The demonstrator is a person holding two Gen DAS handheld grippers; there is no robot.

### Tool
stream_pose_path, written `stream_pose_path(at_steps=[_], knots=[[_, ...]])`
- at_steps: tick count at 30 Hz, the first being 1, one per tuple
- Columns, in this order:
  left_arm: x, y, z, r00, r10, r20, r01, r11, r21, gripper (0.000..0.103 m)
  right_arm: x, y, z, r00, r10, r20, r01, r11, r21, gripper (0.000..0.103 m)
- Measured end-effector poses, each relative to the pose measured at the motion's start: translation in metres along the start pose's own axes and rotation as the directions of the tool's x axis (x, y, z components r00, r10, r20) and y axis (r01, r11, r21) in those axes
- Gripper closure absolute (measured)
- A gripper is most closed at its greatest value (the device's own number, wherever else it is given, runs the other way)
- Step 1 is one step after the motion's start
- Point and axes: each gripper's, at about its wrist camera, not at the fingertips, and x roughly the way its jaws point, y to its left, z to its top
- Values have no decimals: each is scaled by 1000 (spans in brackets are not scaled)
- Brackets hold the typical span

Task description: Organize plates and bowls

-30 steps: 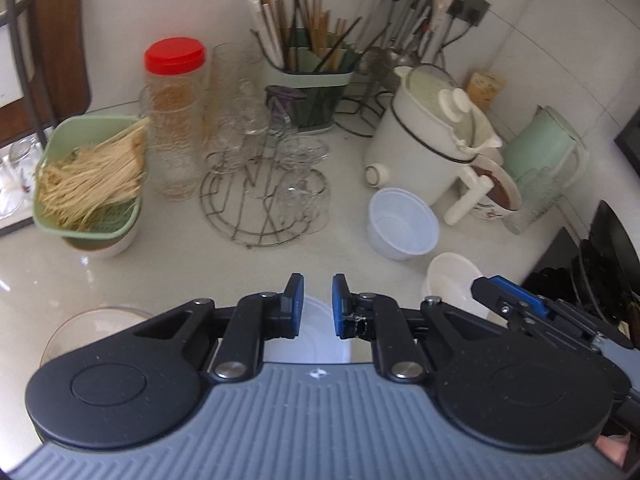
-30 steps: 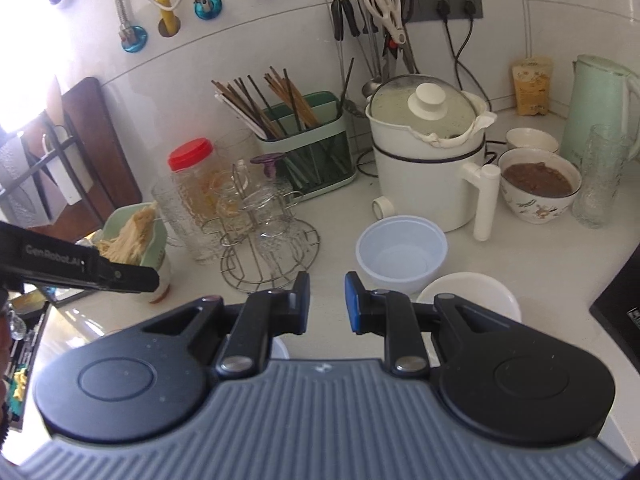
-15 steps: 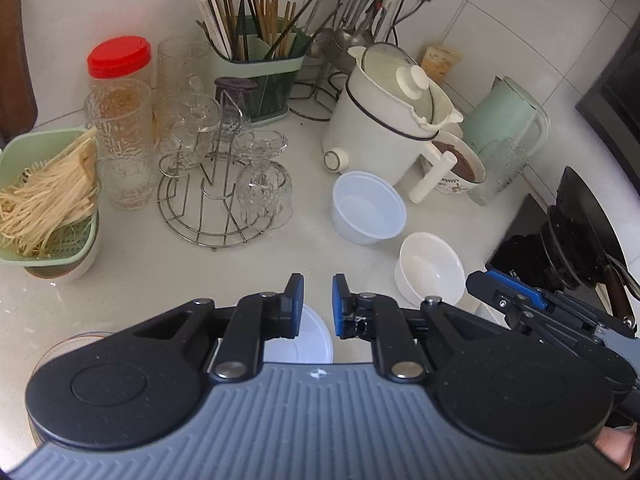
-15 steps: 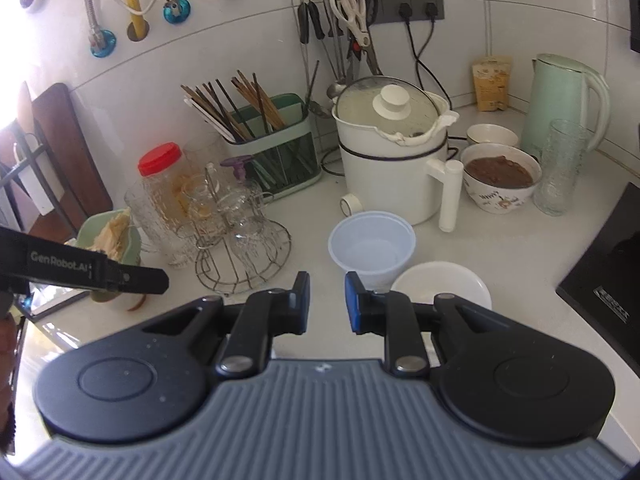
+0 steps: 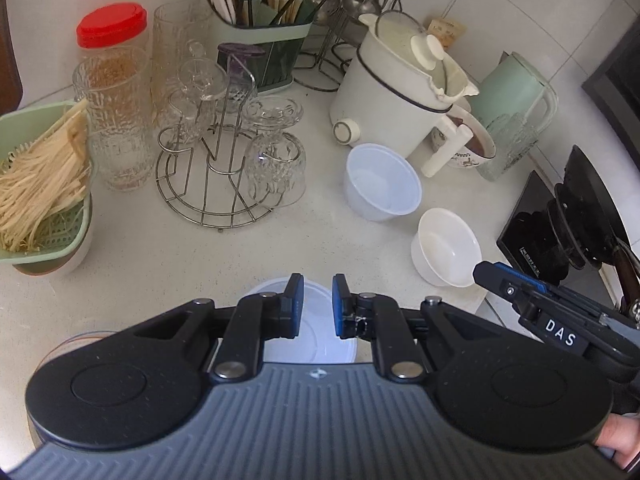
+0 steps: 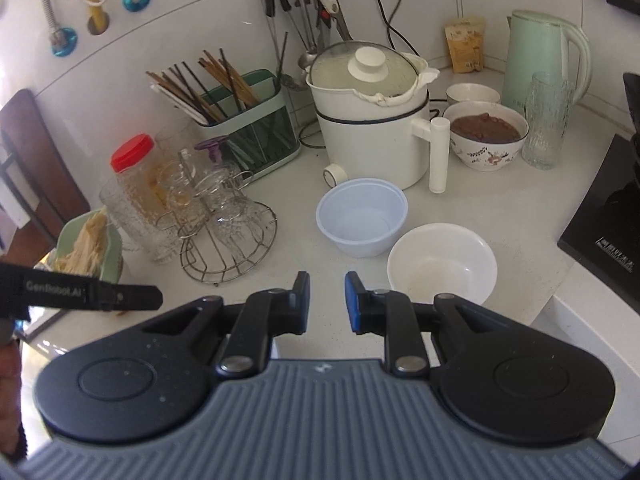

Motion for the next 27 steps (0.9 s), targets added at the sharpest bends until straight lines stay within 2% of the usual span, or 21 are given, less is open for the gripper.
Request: stream_pose_path(at_steps=[8,13,17,22,27], knots=[[43,-4,20,997,51,-51,-51,999,-1,86,40,-14,20,999,-3,-34,4,1000,16,80],[78,-9,35,995,62,-75,-64,998,-22,68,71,-27,36,999,-5,-46,5,1000,6,80],[105,-13,50,995,53,-81,-57,997,-51,67,95,-36,50,999,-1,-51,0,1000,-7,80],[138,-24,69,996,23,-89,-28,998,-62,67,127,-52,66,998,-42,-46,41,999,-20,80],[175,-32,80,988,-3,-156,-11,996,-90,63,156,-68,72,994,-82,-73,81,997,-16,80]])
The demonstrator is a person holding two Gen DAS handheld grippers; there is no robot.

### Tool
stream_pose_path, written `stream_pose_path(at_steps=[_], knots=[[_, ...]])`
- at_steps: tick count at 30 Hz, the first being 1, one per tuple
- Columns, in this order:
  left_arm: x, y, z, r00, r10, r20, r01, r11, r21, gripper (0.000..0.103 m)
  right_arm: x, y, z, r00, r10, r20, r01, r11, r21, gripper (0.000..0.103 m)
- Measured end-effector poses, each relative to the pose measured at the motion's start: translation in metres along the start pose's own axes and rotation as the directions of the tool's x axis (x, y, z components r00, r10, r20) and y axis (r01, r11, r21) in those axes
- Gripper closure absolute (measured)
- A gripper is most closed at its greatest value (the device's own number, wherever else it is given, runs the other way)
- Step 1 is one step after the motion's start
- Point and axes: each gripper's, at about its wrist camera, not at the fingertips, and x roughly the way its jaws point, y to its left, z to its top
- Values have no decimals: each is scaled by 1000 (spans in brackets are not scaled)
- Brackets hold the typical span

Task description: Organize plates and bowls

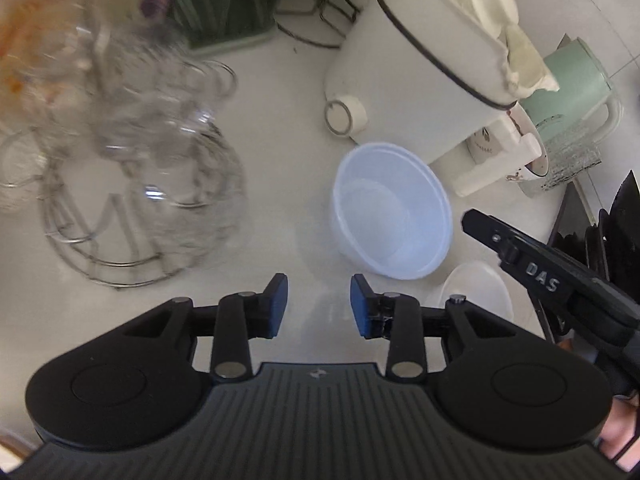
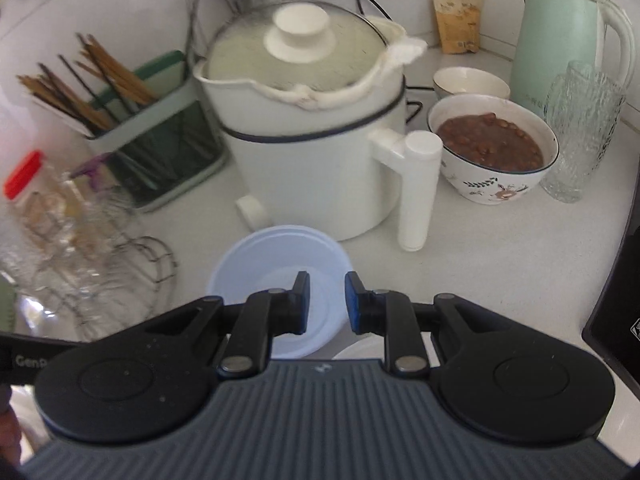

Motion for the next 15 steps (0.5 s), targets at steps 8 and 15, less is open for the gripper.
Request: stream_pose_path(at_steps=[8,15], knots=[[30,-13,22,1000,-14,1,14,1000,-27,63,27,-13,1,999,-15,-34,16,999,48,80],[46,-11,39,1000,-27,6,28,998,-60,65,49,-12,2,998,11,-68,-8,999,45,80]])
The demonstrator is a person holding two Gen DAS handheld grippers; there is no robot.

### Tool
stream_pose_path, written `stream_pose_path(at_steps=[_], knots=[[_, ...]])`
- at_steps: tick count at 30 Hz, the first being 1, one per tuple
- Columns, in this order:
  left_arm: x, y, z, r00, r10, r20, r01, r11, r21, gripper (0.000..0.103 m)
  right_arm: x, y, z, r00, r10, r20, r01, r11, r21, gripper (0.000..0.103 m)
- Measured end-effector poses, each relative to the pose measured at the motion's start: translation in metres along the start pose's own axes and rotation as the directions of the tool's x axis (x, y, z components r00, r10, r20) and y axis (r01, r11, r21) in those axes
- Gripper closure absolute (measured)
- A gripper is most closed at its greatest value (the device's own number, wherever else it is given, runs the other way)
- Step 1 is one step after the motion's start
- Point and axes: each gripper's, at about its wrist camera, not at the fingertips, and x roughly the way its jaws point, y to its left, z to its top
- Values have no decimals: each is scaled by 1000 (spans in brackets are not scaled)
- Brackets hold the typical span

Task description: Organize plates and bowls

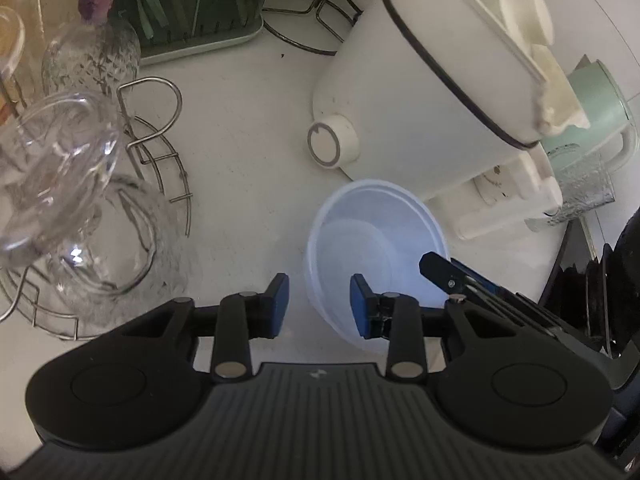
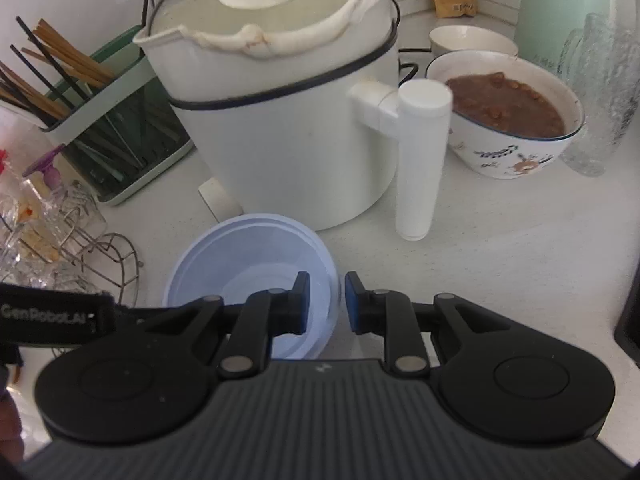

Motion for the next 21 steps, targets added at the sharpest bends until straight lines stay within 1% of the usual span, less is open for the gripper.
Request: stream_pose_path(at_steps=[2,3,4,5,6,7,8,11,13,17,21], knots=[[3,0,3,1000,2,-4,-2,1000,3,67,4,1,0,1000,-5,-8,4,1000,-9,82],[3,-1,4,1000,7,-2,-7,1000,8,69,6,1,0,1000,-4,-14,4,1000,-11,82],[4,-2,4,1000,12,-2,-12,1000,15,74,7,1,0,1000,3,-18,-3,1000,-8,82],[5,-2,3,1000,15,-3,-15,1000,15,77,8,1,1,1000,8,-23,-8,1000,-10,86],[8,-2,3,1000,18,-6,-18,1000,13,84,9,1,1,1000,11,-28,-11,1000,-11,90],[10,1,4,1000,22,-10,-22,1000,7,88,11,1,2,999,19,-33,-19,1000,-6,91],[11,4,4,1000,28,-8,-28,1000,3,90,11,1,1,999,24,-36,-24,1000,0,92],[2,5,1,1000,25,13,-25,1000,-2,92,8,4,0,1000,28,-14,-28,999,-21,93],[-3,5,1,1000,19,13,-19,1000,-6,92,3,6,-1,1000,29,2,-29,999,-25,93],[-17,0,-1,1000,23,16,-24,999,27,92,-7,7,-1,999,39,9,-40,999,7,93],[-32,1,-1,1000,18,21,-18,1000,21,92,-19,12,0,998,56,20,-56,998,16,93]])
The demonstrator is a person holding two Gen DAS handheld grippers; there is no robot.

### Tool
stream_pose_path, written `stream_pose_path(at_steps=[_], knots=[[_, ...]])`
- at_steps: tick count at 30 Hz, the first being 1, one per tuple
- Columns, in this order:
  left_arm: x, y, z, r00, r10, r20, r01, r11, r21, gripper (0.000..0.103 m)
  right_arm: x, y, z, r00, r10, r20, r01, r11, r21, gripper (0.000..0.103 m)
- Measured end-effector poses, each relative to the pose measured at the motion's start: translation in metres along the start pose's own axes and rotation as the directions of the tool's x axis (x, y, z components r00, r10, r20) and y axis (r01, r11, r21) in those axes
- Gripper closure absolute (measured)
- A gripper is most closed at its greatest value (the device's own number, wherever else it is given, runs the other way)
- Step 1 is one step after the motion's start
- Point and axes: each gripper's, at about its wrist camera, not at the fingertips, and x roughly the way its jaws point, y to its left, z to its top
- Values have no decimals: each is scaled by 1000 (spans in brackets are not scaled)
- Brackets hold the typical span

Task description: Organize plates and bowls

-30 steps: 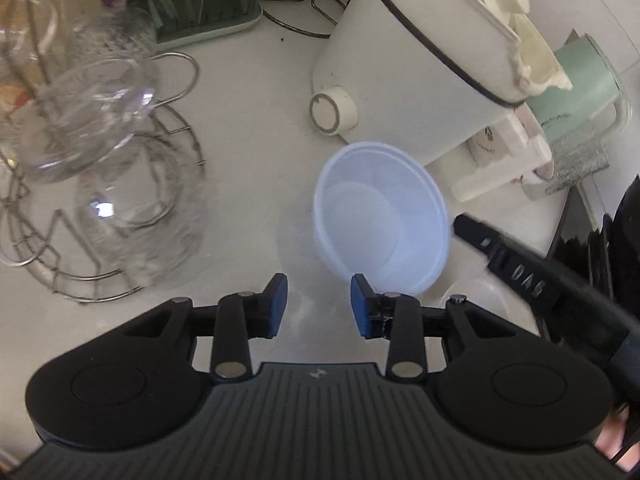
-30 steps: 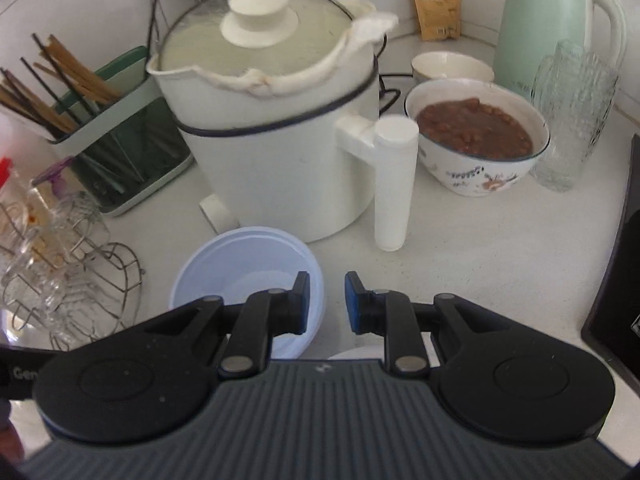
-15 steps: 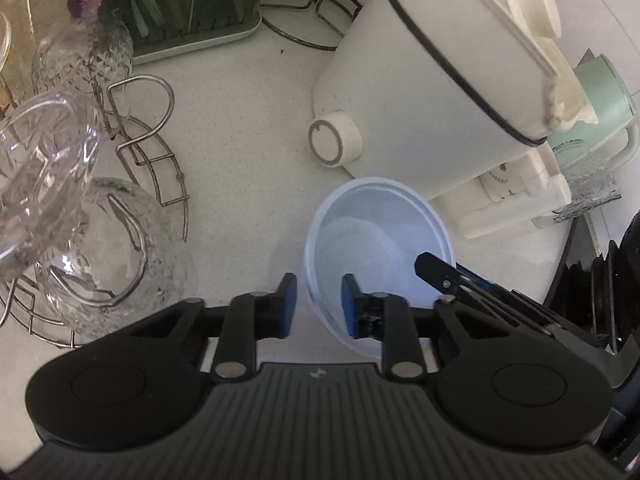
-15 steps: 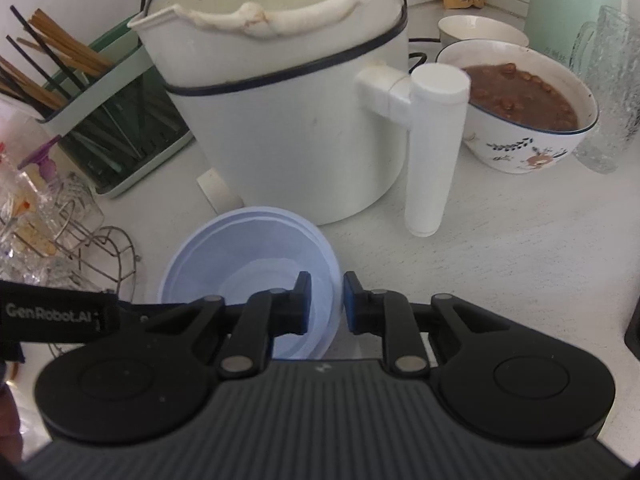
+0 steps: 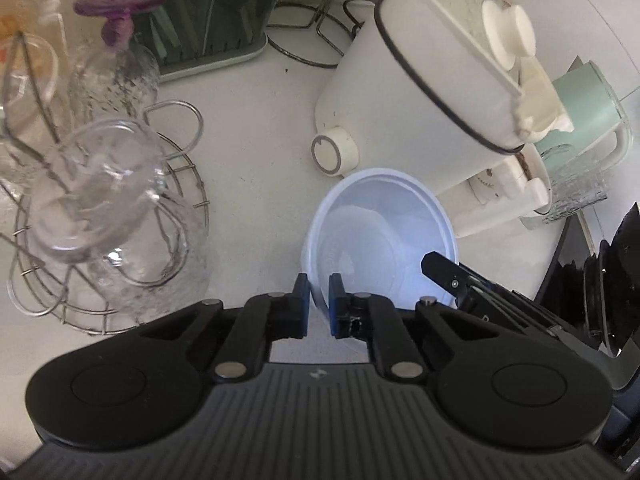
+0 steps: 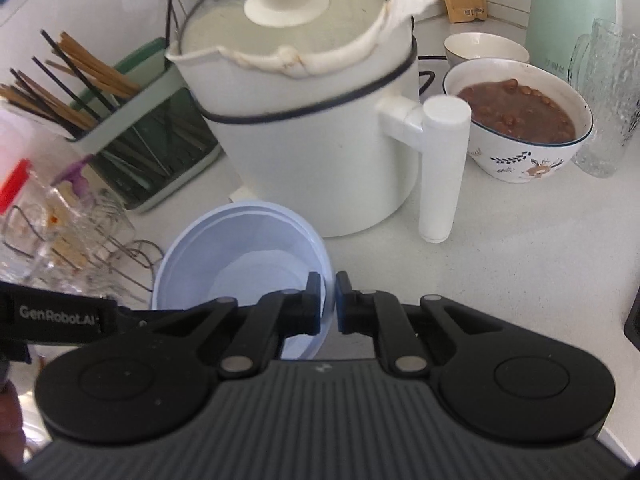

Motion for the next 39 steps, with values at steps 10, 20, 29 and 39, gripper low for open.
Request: stream_pose_path(at_steps=[10,20,29,39], knots=[[-45,7,-15,999,-50,-7,49,996,-75,92,-54,13,6,997,55,58,-57,998,18,93],[-98,15,-52,997,-76,14,77,994,-81,92,-103,35,-2,993,90,79,-90,996,4,93],[-126,43,-82,996,-89,26,92,989,-116,91,-124,59,-23,991,114,75,-112,993,-38,93],[-141,80,-119,1000,-20,17,23,985,-170,91,-121,86,-55,984,175,-9,-175,981,-84,93]])
